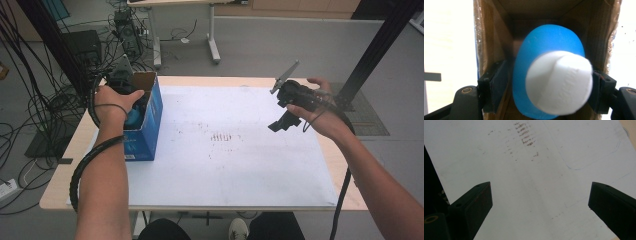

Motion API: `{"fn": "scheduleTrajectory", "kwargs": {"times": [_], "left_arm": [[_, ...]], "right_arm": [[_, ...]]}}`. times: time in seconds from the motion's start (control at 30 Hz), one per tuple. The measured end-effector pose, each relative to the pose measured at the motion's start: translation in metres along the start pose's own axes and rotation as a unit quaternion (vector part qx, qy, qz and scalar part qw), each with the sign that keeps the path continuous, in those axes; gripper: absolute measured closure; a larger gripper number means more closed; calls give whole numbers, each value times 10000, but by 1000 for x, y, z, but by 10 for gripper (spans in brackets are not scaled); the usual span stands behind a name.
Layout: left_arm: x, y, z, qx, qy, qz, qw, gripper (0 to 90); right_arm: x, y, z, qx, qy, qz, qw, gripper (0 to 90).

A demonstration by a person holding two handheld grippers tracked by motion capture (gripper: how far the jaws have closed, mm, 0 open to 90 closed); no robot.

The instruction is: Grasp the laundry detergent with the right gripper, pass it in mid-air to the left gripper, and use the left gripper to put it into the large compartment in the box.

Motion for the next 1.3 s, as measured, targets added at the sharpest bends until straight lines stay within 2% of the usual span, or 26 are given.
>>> {"fn": "scheduleTrajectory", "kwargs": {"times": [0.3,0.53,0.63,0.83,1.0,1.07,1.17,1.3], "left_arm": [[11,-6,4,-54,-105,-73,9999,254],[29,-7,11,-51,-239,-172,9996,243],[40,-6,16,-48,-326,-162,9993,233],[58,-13,25,-217,-555,-61,9982,194],[64,-27,24,-422,-709,66,9966,168],[63,-36,21,-470,-739,78,9961,127],[62,-51,16,-663,-766,54,9948,108],[60,-73,9,-904,-778,176,9927,59]], "right_arm": [[0,-1,3,-78,-18,-4,10000,52],[1,-2,7,-189,-58,11,9998,52],[1,-1,9,-231,-63,9,9997,52],[0,-2,10,-320,-6,54,9995,52],[1,-7,11,-439,1,142,9989,52],[1,-10,12,-472,9,174,9987,52],[-2,-14,13,-523,58,214,9984,52],[-6,-21,14,-528,188,235,9981,52]]}}
Point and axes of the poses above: each handheld gripper's, and its own axes: x roughly backward along the jaws, z roughly out of its underside, y roughly to its left, the point moved 2 cm from there along -x, roughly forward along the jaws, and after that the axes turned 2 degrees about y, right-handed, at the moved point
